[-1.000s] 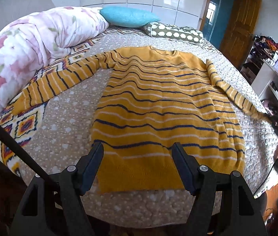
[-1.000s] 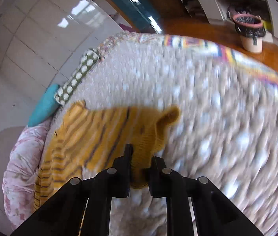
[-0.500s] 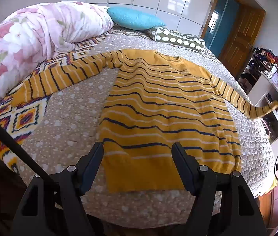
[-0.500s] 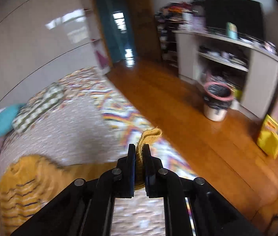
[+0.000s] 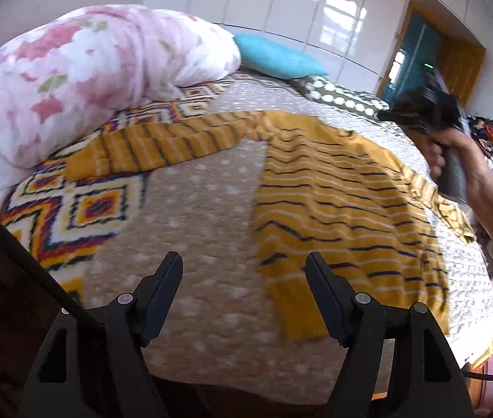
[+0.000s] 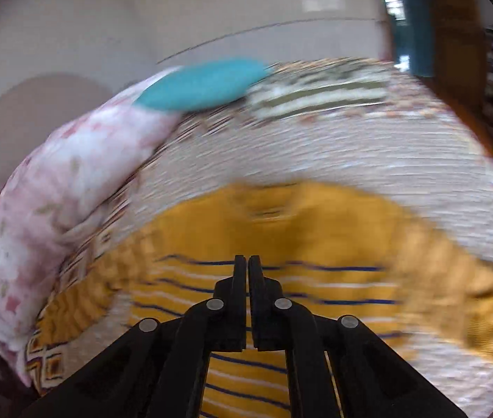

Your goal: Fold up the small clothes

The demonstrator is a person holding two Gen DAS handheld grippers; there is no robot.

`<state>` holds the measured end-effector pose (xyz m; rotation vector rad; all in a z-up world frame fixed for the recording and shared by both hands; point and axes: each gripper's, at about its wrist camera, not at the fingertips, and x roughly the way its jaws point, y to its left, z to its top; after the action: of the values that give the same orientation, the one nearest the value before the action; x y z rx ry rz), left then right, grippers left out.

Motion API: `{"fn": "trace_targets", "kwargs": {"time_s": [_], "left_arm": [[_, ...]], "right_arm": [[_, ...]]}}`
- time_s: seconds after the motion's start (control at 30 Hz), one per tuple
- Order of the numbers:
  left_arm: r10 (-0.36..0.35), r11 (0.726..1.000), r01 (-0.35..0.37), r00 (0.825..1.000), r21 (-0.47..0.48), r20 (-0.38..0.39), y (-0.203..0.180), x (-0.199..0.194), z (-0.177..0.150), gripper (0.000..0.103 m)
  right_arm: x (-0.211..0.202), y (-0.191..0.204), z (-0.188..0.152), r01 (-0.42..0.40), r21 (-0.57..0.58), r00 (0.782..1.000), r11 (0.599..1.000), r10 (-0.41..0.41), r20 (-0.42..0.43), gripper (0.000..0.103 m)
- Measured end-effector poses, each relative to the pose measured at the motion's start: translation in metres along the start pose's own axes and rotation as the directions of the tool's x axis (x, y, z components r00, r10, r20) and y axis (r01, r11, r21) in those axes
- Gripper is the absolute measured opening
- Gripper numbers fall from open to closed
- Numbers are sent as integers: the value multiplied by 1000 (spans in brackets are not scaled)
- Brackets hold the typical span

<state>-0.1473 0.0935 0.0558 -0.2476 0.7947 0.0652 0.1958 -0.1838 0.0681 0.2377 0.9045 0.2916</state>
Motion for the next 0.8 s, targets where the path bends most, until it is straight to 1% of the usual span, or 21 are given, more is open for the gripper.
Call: {"fn": "trace_targets", "kwargs": {"time_s": [0.03, 0.07, 0.17, 0.23, 0.3, 0.33, 0.37, 0.4, 0.43, 0.47, 0.5, 0.53, 0.6, 0.63, 0.67, 0.7, 0.77, 0.8], "left_arm": [[6, 1000, -6, 1000, -8, 1, 7, 1, -1, 72], [15, 1000, -14, 1000, -14, 6, 14, 1, -1, 72], [41, 999, -40, 999, -28, 23, 32, 0, -3, 72], [49, 998, -48, 998, -32, 35, 40, -3, -4, 72], [59, 998, -58, 997, -32, 42, 46, -4, -5, 72], [62, 998, -61, 997, -33, 44, 49, -5, -5, 72], [64, 997, -63, 997, -36, 42, 50, -4, -5, 73], [67, 997, -66, 997, -42, 40, 51, -3, -5, 73], [69, 997, -67, 997, -45, 39, 51, -3, -6, 74], [69, 997, -67, 997, -46, 39, 50, -2, -6, 74], [69, 997, -67, 997, -40, 38, 47, -1, -7, 74], [69, 997, -67, 997, -35, 36, 44, -1, -8, 75], [65, 998, -65, 997, -15, 30, 34, 0, -9, 76], [61, 998, -61, 998, -3, 26, 28, 1, -10, 76], [55, 998, -55, 998, 7, 20, 22, 1, -11, 76], [45, 999, -45, 999, 12, 11, 16, 3, -11, 76], [26, 1000, -26, 1000, 17, -10, 5, 5, -13, 76], [15, 1000, -14, 1000, 22, -23, -4, 6, -14, 76]], "right_arm": [[23, 17, 0, -21, -19, 999, 1000, 20, -28, 1], [40, 35, -3, -25, -40, 998, 999, 23, -50, 1], [85, 71, -11, -4, -102, 994, 995, -7, -111, 1], [99, 82, -22, -12, -92, 991, 996, -1, -137, 2], [95, 78, -30, -24, -52, 990, 998, 17, -141, 3], [87, 70, -37, -34, -25, 990, 999, 30, -137, 9], [71, 53, -49, -38, 5, 991, 999, 38, -128, 22], [63, 46, -54, -33, 12, 992, 999, 34, -122, 30], [48, 30, -62, -21, 26, 994, 999, 23, -110, 45], [24, 1, -75, 1, 47, 996, 999, 3, -91, 49], [9, -14, -79, 13, 54, 996, 998, -9, -86, 49], [-16, -45, -89, 59, 56, 996, 997, -54, -74, 49], [-48, -83, -96, 161, 35, 986, 986, -159, -53, 49], [-70, -115, -101, 249, 19, 968, 968, -248, -45, 51], [-83, -134, -102, 296, 17, 955, 955, -295, -40, 52], [-99, -162, -104, 367, 23, 930, 930, -366, -34, 52], [-117, -198, -103, 424, 40, 906, 905, -423, -30, 53], [-122, -213, -102, 435, 52, 901, 899, -433, -32, 53]]}}
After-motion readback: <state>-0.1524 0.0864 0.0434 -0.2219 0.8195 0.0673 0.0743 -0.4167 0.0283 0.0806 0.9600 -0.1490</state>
